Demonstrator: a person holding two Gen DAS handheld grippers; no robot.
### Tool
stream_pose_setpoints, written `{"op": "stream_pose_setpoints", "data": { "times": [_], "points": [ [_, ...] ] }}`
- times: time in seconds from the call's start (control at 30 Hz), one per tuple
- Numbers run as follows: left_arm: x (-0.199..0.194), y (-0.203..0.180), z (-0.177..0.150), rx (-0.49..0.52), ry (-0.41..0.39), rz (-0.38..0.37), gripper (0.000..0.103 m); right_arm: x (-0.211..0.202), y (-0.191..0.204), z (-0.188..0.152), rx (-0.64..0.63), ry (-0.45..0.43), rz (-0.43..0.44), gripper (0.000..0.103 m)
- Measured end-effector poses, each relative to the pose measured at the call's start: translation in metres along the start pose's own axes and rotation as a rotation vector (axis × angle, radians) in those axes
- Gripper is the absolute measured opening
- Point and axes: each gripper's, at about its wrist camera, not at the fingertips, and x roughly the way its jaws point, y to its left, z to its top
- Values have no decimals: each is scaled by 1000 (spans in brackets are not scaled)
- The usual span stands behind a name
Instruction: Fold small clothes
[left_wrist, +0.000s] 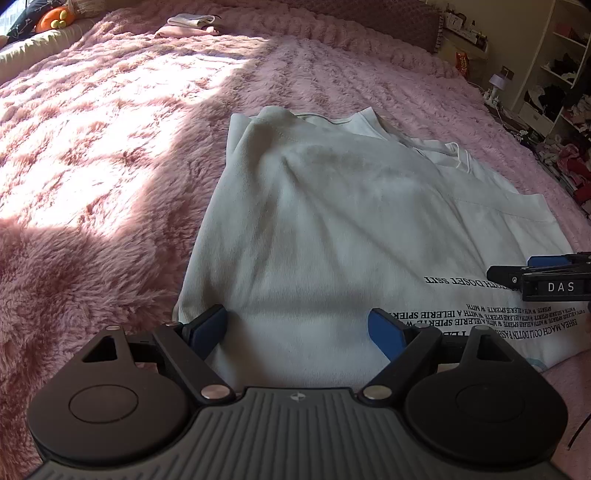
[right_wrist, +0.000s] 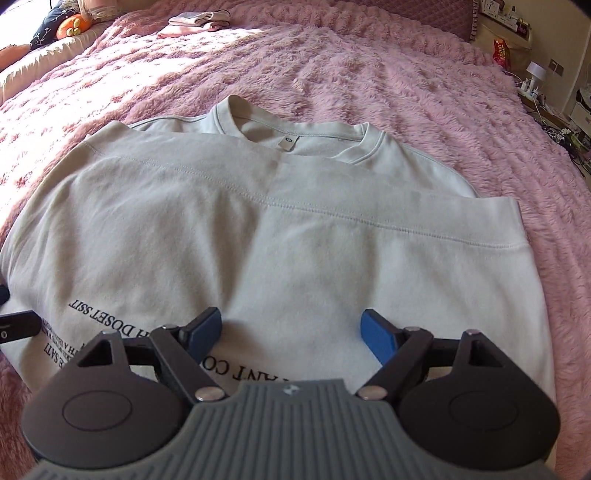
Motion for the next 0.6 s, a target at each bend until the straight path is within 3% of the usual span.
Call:
{"op": "stream_pose_setpoints", "data": {
  "times": [0.33, 0.6],
  "points": [
    [-1, 3, -1, 6, 7, -16, 101, -46, 35, -68, -134, 30, -18, 79],
    [1, 6, -2, 11, 11, -33, 101, -42, 40, -80, -159, 2, -55, 81]
  ]
}}
